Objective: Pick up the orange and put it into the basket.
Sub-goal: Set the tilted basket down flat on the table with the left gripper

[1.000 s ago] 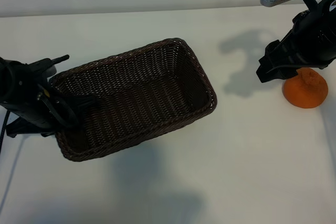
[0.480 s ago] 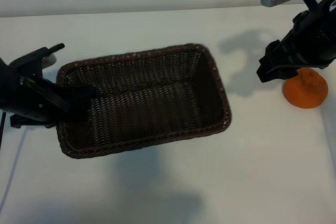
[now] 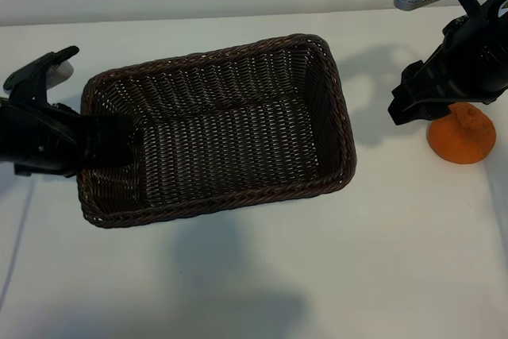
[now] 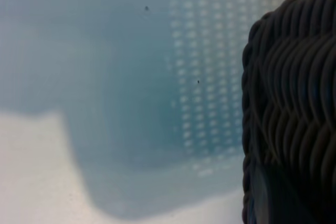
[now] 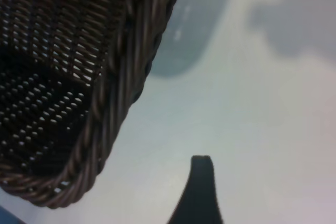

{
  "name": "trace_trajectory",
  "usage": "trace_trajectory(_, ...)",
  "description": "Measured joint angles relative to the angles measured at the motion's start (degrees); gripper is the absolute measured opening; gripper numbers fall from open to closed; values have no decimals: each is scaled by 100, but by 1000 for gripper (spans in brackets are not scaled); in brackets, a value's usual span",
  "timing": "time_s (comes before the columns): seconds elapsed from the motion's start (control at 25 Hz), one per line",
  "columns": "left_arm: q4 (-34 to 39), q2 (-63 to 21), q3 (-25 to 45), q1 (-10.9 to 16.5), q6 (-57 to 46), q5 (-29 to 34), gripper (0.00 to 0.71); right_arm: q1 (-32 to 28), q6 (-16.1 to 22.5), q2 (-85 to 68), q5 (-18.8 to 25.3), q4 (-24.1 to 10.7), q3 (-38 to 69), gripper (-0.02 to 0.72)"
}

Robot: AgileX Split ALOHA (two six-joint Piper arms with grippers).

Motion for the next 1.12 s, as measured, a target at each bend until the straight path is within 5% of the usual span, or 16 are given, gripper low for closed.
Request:
trace_trajectory(0.6, 827, 1489, -2226, -22, -493, 929, 150, 0, 0, 0, 0, -94, 0, 595)
trace_trajectory(1.12, 841, 2584, -3291, -731, -859, 985, 150, 0, 0, 0, 0, -100, 0, 595)
